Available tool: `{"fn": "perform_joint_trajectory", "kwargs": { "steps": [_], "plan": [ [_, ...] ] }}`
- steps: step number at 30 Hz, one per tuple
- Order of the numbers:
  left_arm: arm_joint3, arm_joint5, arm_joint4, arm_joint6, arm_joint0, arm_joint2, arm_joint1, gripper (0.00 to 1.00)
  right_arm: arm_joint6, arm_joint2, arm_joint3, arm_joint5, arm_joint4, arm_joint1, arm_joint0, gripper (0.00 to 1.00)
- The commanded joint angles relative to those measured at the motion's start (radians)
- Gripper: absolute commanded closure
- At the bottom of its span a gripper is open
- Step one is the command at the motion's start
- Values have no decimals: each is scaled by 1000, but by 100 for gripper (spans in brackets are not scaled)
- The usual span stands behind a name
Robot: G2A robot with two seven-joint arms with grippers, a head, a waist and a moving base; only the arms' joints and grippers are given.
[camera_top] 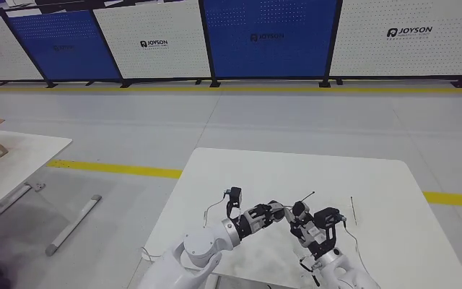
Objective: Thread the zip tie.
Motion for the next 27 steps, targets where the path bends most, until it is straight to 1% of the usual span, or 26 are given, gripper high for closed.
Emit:
{"fn": "perform_joint_trajectory", "kwargs": {
  "steps": [1, 3, 4, 8, 14, 15, 17, 18, 20, 22, 27],
  "plan": [
    [1, 0, -2, -1, -2, 1, 0, 100, -3, -2, 1, -4, -2, 1, 0, 68],
    [3, -2, -4, 0, -2, 1, 0, 100, 3, -5, 5, -9, -1, 1, 3, 68],
    [3, -2, -4, 1, -2, 1, 0, 100, 5, -6, 6, -8, -1, 1, 5, 66],
    [9, -4, -1, 4, -3, 1, 1, 100, 8, -8, 9, -11, 1, 2, 9, 66],
    [13, -2, 5, 8, -5, 6, 1, 100, -14, -5, 5, -14, 7, 3, 4, 71],
    [13, -1, 5, 9, -6, 7, 1, 100, -15, -4, 4, -14, 7, 4, 3, 75],
    [16, 0, 4, 11, -7, 8, 0, 100, -17, -4, 3, -13, 6, 5, 2, 78],
    [18, 0, 4, 12, -8, 9, 0, 100, -18, -4, 3, -13, 6, 5, 2, 83],
    [21, 0, 3, 14, -10, 11, 0, 100, -19, -4, 4, -10, 7, 5, 2, 88],
    [22, 1, 2, 15, -11, 12, 0, 100, -17, -5, 7, -6, 8, 5, 4, 100],
    [22, 1, 2, 17, -11, 13, 0, 100, -18, -7, 11, -4, 9, 6, 8, 100]
  ]
}}
